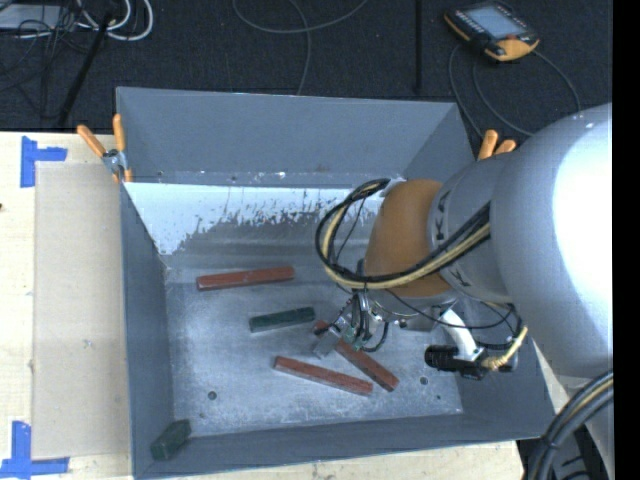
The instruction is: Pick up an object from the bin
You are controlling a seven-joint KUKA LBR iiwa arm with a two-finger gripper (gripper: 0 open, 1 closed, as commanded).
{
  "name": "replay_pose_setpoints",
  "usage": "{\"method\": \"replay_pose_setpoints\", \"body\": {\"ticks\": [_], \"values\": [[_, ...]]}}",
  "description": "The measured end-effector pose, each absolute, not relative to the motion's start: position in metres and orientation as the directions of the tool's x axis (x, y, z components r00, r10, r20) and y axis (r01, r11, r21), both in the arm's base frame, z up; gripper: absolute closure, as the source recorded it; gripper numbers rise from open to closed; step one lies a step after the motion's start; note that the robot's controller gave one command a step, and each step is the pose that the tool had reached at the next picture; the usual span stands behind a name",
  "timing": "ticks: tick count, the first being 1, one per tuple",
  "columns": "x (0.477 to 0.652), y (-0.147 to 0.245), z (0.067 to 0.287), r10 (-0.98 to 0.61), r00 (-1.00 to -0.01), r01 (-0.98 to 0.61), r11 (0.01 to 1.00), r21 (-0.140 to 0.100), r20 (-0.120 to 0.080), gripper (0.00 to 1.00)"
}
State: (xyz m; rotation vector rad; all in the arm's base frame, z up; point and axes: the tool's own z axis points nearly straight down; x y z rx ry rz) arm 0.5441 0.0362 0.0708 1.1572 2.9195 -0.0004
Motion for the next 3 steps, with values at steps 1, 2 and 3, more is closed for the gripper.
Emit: {"method": "replay_pose_setpoints", "body": {"ticks": [1,2,3], "values": [[0.540,0.015,0.071,0.627,-0.779,0.627,0.779,0.003,0.000,1.00],[0.494,0.050,0.071,0.575,-0.818,0.575,0.818,-0.001,-0.004,1.00],[0.489,0.055,0.070,0.568,-0.823,0.568,0.823,0.001,0.004,1.00]]}}
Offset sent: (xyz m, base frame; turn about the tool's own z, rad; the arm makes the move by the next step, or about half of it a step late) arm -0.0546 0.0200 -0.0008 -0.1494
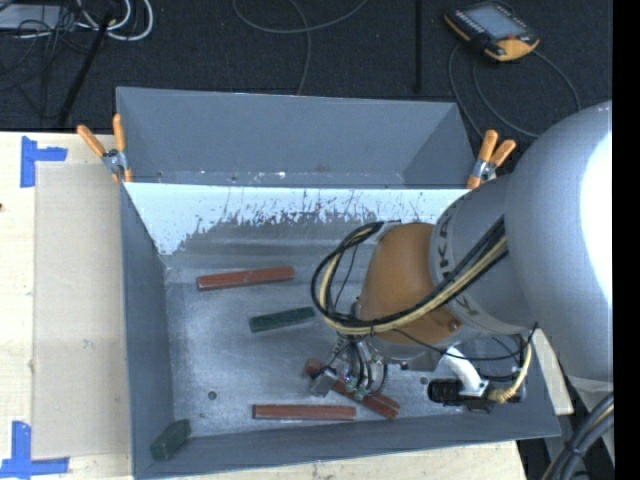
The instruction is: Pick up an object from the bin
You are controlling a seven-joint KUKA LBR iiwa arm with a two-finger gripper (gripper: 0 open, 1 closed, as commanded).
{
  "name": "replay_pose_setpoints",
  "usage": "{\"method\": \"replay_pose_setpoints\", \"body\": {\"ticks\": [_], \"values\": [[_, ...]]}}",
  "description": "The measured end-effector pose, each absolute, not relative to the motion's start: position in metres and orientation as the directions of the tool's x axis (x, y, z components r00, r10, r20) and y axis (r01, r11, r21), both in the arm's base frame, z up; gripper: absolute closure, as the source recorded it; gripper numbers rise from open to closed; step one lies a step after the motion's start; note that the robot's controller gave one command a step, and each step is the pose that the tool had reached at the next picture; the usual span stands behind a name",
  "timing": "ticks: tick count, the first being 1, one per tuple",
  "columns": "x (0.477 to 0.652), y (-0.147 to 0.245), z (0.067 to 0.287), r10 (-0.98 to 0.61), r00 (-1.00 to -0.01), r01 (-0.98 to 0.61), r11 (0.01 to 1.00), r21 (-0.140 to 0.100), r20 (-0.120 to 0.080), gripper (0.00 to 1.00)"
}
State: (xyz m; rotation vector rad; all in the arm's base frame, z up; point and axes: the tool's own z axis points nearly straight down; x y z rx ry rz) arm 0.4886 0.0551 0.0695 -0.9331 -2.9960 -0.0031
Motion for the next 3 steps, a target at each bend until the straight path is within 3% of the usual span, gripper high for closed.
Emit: {"method": "replay_pose_setpoints", "body": {"ticks": [1,2,3], "values": [[0.482,0.047,0.114,0.559,-0.829,0.559,0.829,-0.007,0.007,1.00],[0.486,0.037,0.147,0.565,-0.825,0.565,0.825,0.002,-0.002,1.00],[0.483,0.054,0.168,0.580,-0.815,0.580,0.815,-0.003,0.003,1.00]]}}
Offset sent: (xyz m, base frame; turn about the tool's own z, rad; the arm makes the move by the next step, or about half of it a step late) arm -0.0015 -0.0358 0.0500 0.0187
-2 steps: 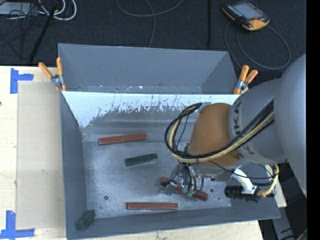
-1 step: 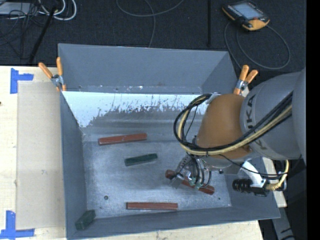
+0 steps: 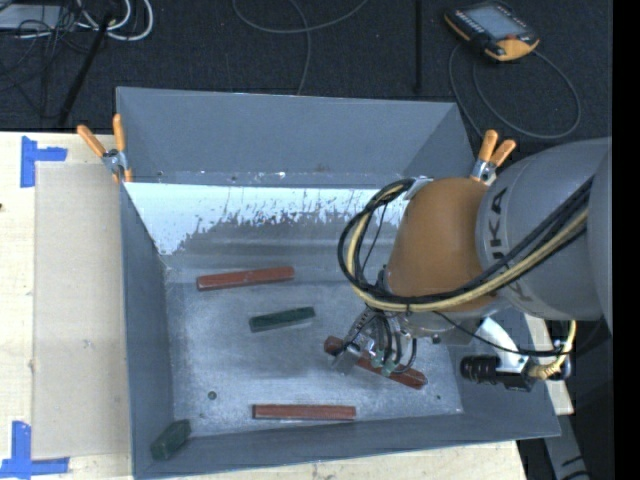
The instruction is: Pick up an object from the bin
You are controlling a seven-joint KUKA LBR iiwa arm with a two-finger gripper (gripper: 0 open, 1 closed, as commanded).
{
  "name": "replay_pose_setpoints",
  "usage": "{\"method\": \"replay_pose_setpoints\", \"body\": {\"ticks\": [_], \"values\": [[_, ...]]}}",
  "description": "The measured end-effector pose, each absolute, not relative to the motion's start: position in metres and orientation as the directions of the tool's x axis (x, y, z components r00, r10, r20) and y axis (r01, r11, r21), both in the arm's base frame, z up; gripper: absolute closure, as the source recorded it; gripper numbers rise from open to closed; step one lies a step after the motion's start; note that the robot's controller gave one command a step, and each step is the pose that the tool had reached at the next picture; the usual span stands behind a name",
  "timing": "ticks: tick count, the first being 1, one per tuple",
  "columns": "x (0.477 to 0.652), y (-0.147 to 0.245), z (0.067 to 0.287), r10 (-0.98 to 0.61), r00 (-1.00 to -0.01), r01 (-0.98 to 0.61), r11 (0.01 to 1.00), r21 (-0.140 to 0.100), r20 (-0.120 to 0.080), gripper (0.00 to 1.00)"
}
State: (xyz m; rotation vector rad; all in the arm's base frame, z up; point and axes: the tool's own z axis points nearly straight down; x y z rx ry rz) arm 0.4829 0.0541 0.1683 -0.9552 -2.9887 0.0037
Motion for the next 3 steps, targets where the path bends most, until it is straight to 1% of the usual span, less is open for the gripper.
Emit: {"method": "replay_pose_setpoints", "body": {"ticks": [1,2,3], "values": [[0.485,0.056,0.183,0.583,-0.813,0.583,0.813,-0.002,0.006,1.00],[0.491,0.060,0.188,0.498,-0.867,0.498,0.867,-0.004,-0.002,1.00],[0.512,0.043,0.285,0.309,-0.951,0.309,0.951,-0.001,0.000,1.00]]}}
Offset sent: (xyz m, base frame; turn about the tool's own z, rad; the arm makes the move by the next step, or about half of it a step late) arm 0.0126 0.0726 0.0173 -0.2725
